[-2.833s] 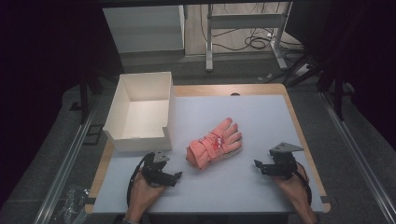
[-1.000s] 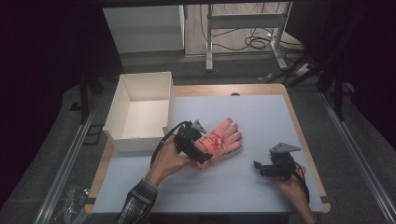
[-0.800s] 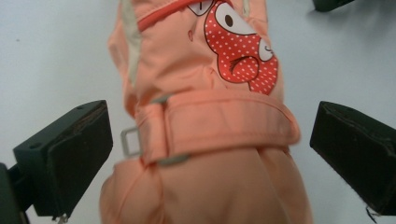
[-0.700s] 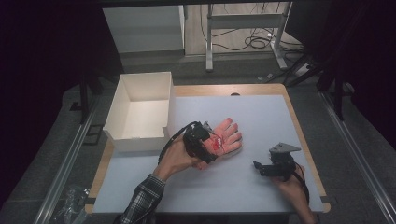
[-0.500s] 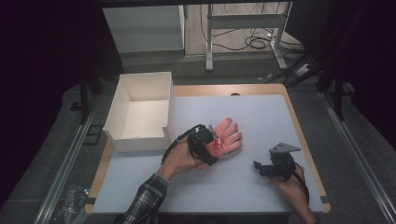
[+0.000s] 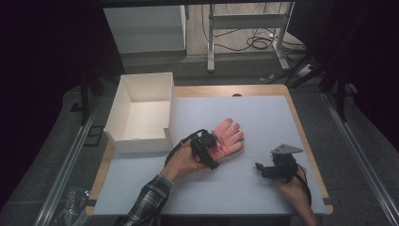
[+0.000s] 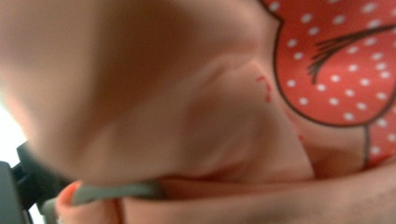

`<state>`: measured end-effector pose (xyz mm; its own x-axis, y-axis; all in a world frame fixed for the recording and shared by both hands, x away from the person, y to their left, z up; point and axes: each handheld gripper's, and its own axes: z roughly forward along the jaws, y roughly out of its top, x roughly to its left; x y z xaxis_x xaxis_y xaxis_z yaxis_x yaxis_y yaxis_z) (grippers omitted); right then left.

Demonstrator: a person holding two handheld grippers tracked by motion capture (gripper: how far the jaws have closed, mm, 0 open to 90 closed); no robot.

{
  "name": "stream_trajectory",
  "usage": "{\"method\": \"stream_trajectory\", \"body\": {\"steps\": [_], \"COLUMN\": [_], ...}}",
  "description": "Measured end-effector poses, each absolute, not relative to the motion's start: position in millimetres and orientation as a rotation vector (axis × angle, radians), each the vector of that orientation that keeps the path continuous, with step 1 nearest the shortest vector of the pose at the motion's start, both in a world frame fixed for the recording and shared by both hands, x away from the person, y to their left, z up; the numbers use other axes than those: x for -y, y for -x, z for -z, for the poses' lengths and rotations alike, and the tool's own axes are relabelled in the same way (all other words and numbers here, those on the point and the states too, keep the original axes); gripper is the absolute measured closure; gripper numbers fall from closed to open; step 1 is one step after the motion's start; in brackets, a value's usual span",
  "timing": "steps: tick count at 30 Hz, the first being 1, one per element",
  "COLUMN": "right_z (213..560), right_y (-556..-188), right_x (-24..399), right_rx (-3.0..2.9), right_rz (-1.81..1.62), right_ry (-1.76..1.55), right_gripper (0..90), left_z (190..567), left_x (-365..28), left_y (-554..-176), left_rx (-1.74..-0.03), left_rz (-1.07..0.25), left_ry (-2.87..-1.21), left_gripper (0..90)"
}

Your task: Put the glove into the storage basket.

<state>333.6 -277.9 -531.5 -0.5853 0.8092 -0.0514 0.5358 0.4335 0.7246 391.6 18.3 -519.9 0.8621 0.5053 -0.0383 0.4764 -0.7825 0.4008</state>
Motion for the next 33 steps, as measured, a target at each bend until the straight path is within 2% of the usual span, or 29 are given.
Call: {"method": "stream_trajectory", "body": {"steps": [3,5,9,14,23,33], "right_z": [532,532,532,532,532,532], "right_y": [-334,-334,-333,-333,-333,-333], "right_x": [278,278,278,278,278,278], "right_rx": [-2.298,-2.298,-2.298,-2.297,-2.297,-2.297], "right_rz": [-0.952,-0.952,-0.952,-0.952,-0.952,-0.952], "right_ry": [-1.142,-1.142,-1.142,-1.142,-1.146,-1.144], "right_gripper": [15.2,15.2,15.2,15.1,15.1,15.1], "left_z": [519,517,511,505,492,460], "left_x": [-17,-18,-21,-23,-31,-38], "left_y": [-388,-386,-385,-383,-387,-392], "left_rx": [-0.728,-0.725,-0.732,-0.724,-0.761,-0.853], "left_rz": [-0.118,-0.121,-0.113,-0.113,-0.102,-0.16], "left_ry": [-2.635,-2.619,-2.605,-2.595,-2.549,-2.479], "left_gripper": [4.0,9.7,28.9,38.0,38.8,38.4]}}
